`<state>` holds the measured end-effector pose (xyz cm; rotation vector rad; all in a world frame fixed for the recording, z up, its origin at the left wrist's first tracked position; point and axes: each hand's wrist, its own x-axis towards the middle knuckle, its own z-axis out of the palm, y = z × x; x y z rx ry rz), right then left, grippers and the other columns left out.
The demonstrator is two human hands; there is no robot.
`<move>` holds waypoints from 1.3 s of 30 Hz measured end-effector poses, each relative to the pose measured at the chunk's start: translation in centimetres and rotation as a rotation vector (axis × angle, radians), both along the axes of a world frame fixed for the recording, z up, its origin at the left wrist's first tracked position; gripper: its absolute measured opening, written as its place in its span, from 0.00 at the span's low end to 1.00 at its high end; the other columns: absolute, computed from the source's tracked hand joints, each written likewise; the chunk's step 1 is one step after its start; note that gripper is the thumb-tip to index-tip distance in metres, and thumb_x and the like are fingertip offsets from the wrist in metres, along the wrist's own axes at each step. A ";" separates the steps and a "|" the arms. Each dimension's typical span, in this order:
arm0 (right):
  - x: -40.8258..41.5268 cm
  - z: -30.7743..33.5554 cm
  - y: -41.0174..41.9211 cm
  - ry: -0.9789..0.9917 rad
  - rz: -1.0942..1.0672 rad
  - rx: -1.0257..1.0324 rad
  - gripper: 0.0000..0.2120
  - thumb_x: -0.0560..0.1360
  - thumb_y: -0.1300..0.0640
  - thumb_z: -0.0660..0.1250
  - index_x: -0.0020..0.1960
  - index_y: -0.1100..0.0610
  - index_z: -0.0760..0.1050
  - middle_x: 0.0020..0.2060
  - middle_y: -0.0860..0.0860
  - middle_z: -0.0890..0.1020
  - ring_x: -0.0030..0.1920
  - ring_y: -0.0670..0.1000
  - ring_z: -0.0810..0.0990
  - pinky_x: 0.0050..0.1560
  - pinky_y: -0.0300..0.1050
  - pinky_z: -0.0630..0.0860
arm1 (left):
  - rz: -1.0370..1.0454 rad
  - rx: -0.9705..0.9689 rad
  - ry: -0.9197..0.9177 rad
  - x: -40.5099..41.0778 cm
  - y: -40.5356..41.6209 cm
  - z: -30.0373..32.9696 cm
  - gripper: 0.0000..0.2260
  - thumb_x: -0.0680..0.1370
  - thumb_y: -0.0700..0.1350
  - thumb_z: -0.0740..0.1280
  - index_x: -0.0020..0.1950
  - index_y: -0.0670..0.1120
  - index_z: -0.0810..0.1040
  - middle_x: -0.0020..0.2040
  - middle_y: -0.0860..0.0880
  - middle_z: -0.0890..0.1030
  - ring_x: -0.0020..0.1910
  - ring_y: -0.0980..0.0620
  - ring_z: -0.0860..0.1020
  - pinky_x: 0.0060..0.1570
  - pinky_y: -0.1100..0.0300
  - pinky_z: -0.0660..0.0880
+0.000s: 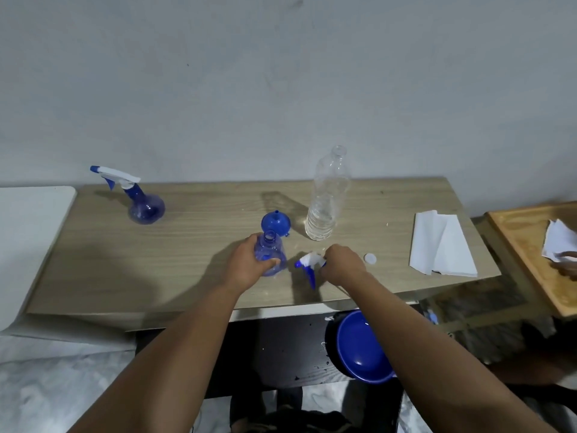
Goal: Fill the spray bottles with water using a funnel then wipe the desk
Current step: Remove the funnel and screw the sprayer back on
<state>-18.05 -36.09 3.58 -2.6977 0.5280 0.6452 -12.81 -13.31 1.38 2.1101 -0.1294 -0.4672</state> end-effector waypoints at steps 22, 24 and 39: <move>4.7 12.9 8.1 -0.834 -0.307 1.075 0.10 0.80 0.64 0.71 0.61 0.60 0.82 0.53 0.59 0.85 0.51 0.63 0.86 0.55 0.60 0.85 | 0.001 -0.068 0.051 0.1 0.2 -0.5 0.22 0.67 0.49 0.79 0.56 0.59 0.76 0.48 0.56 0.84 0.48 0.54 0.82 0.55 0.49 0.79; 4.9 12.7 8.3 -0.829 -0.286 1.073 0.10 0.80 0.64 0.72 0.60 0.59 0.82 0.51 0.56 0.85 0.50 0.62 0.87 0.55 0.61 0.85 | 0.004 -0.078 0.053 0.2 0.2 -0.6 0.21 0.66 0.50 0.79 0.55 0.60 0.76 0.47 0.56 0.84 0.48 0.53 0.82 0.55 0.49 0.79; 2.5 1.8 6.8 -0.511 -0.010 0.850 0.14 0.76 0.70 0.72 0.60 0.62 0.82 0.56 0.55 0.87 0.60 0.52 0.86 0.68 0.56 0.78 | -0.007 -0.148 0.048 -0.1 0.6 -0.9 0.22 0.68 0.49 0.69 0.63 0.51 0.78 0.53 0.53 0.84 0.52 0.52 0.82 0.58 0.48 0.78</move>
